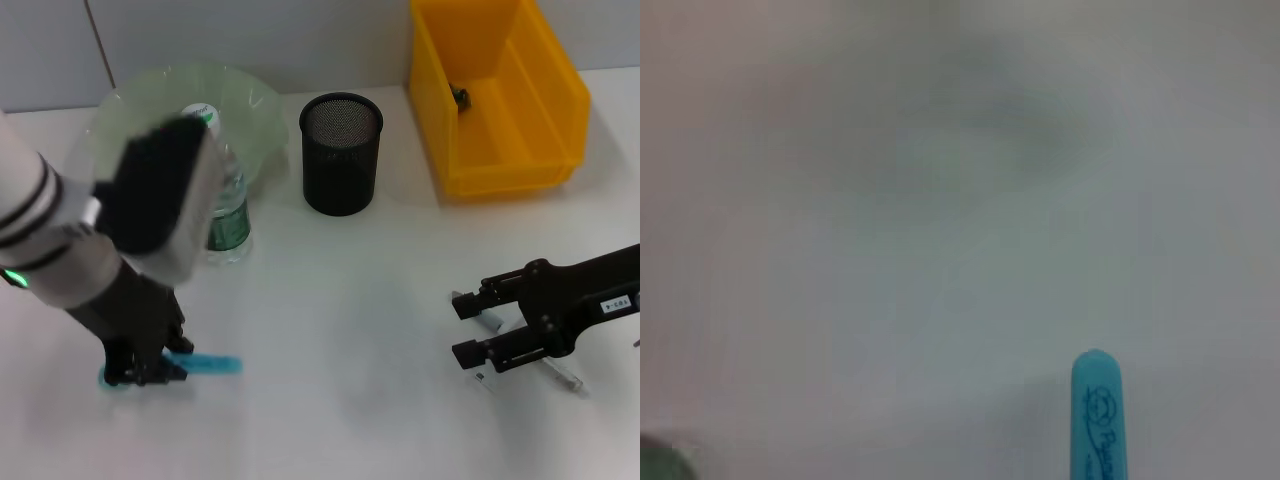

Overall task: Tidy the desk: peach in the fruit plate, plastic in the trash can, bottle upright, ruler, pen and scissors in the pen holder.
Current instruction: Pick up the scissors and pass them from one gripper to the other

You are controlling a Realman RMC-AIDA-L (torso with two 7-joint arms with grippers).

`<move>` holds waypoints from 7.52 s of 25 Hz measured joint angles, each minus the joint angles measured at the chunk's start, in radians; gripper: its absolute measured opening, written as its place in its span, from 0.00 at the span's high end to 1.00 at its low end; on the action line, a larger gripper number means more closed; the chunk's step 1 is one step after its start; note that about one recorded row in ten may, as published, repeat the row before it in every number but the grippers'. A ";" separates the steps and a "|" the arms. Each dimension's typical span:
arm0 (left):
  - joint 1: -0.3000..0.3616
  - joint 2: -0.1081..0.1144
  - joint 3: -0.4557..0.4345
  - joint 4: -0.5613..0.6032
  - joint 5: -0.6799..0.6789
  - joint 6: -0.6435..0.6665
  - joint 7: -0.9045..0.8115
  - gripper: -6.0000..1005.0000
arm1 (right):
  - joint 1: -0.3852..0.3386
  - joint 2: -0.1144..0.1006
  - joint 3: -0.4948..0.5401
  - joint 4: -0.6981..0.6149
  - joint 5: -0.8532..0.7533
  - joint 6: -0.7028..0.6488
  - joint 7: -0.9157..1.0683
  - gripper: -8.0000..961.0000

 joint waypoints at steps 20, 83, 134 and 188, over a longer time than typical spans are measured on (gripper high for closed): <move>0.011 0.025 -0.701 -0.191 -0.501 0.060 -0.505 0.78 | -0.013 0.005 0.016 -0.061 0.100 0.017 -0.071 0.23; -0.029 -0.009 -0.846 -1.529 -1.458 -0.034 0.339 0.78 | -0.030 0.090 0.107 0.775 0.823 0.054 -1.595 0.23; 0.049 -0.009 -1.383 -1.722 -0.886 -0.144 0.514 0.78 | 0.051 0.093 0.129 0.870 0.826 0.084 -1.797 0.23; 0.058 -0.009 -1.382 -1.723 -0.885 -0.144 0.505 0.78 | 0.117 0.093 0.143 0.896 0.824 0.138 -1.838 0.80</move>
